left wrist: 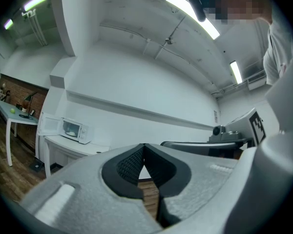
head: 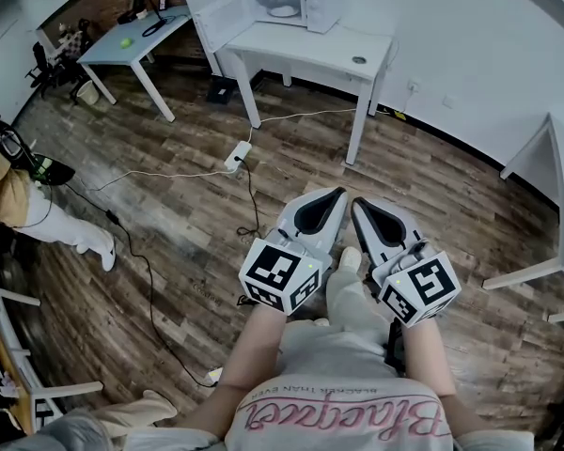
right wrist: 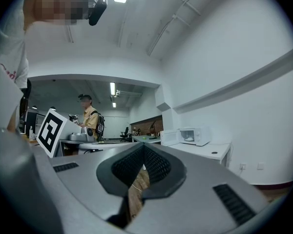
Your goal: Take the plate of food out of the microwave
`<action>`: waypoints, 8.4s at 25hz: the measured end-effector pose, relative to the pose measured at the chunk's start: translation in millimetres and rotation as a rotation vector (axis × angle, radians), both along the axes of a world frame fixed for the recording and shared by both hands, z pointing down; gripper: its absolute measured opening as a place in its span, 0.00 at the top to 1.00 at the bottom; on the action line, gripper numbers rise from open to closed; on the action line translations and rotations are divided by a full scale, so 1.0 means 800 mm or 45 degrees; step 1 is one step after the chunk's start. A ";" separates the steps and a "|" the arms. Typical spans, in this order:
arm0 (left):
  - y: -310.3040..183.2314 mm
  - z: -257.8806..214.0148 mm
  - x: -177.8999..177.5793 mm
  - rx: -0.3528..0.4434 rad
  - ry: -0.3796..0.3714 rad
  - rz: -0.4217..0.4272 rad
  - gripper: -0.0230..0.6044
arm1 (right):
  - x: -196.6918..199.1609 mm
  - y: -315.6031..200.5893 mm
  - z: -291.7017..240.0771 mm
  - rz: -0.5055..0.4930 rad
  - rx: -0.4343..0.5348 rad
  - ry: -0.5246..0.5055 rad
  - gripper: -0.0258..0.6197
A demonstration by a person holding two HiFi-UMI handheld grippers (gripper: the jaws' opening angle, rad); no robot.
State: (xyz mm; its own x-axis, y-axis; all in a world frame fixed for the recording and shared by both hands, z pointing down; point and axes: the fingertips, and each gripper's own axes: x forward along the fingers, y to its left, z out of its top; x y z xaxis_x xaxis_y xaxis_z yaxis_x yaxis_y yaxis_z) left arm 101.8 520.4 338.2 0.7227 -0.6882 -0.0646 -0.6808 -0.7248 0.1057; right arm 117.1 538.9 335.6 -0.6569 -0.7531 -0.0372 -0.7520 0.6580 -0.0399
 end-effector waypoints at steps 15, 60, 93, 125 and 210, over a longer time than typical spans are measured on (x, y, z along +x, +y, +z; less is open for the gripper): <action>-0.068 0.000 0.010 0.003 -0.006 -0.058 0.95 | 0.020 -0.077 -0.005 0.015 0.004 -0.025 0.95; -0.403 -0.001 0.053 -0.017 0.024 -0.313 0.95 | 0.069 -0.417 -0.008 -0.147 0.014 0.108 0.95; -0.489 0.010 0.029 -0.026 0.023 -0.449 0.95 | 0.053 -0.495 0.007 -0.251 0.000 0.085 0.95; -0.745 0.015 -0.100 -0.081 0.041 -0.390 0.96 | -0.080 -0.741 0.018 -0.224 -0.070 0.152 0.95; -1.150 0.007 -0.134 -0.068 -0.035 -0.364 0.95 | -0.103 -1.154 0.008 -0.145 -0.135 -0.034 0.95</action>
